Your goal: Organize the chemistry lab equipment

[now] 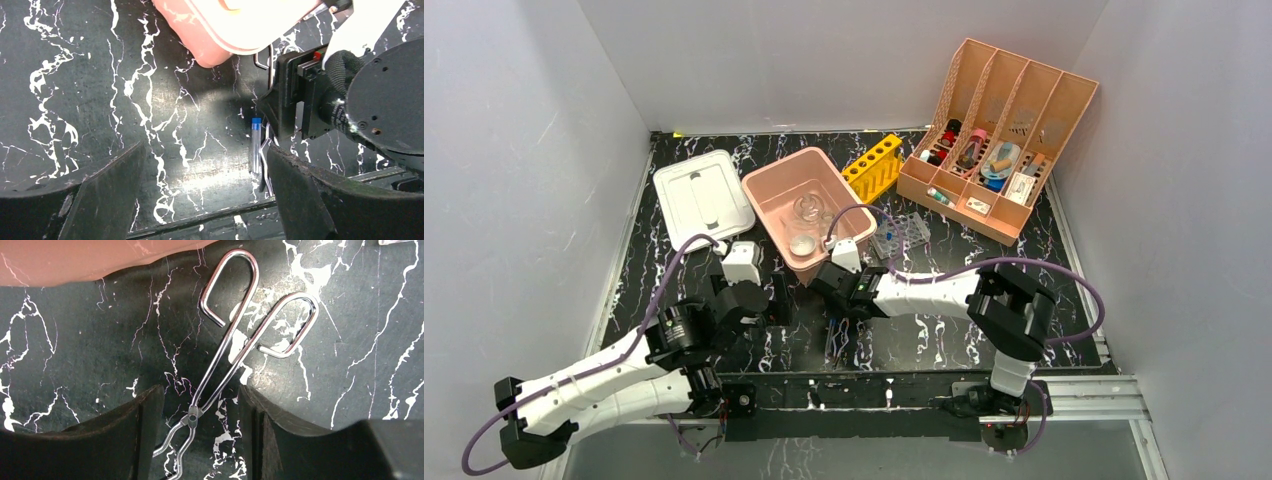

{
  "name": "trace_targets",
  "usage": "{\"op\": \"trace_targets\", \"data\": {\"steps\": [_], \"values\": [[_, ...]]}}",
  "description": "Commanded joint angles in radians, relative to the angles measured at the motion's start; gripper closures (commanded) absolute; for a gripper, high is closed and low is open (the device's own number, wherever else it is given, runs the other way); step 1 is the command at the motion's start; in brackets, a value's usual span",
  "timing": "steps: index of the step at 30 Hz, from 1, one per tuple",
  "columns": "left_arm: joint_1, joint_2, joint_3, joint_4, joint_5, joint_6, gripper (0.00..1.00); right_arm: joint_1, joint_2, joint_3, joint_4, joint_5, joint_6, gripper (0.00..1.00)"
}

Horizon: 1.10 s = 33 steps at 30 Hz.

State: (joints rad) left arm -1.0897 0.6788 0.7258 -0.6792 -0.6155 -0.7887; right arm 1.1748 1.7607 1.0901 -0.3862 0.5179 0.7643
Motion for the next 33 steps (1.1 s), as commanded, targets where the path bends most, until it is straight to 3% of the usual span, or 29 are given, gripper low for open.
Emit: {"op": "trace_targets", "data": {"steps": [1, 9, 24, 33], "values": [[-0.004, 0.021, 0.016, -0.028, -0.046, -0.005, 0.11, -0.003, 0.018, -0.044, -0.034, 0.001, 0.054, 0.37], [-0.004, 0.042, 0.013, 0.024, -0.042, 0.020, 0.10, -0.018, -0.082, -0.108, -0.146, 0.074, 0.103, 0.51], [-0.004, 0.019, -0.010, 0.046, -0.018, 0.025, 0.10, -0.138, -0.251, -0.222, -0.165, 0.084, 0.078, 0.51], [-0.004, 0.040, -0.016, 0.064, -0.012, 0.023, 0.10, -0.121, -0.290, -0.176, -0.175, 0.053, 0.065, 0.50]]}}
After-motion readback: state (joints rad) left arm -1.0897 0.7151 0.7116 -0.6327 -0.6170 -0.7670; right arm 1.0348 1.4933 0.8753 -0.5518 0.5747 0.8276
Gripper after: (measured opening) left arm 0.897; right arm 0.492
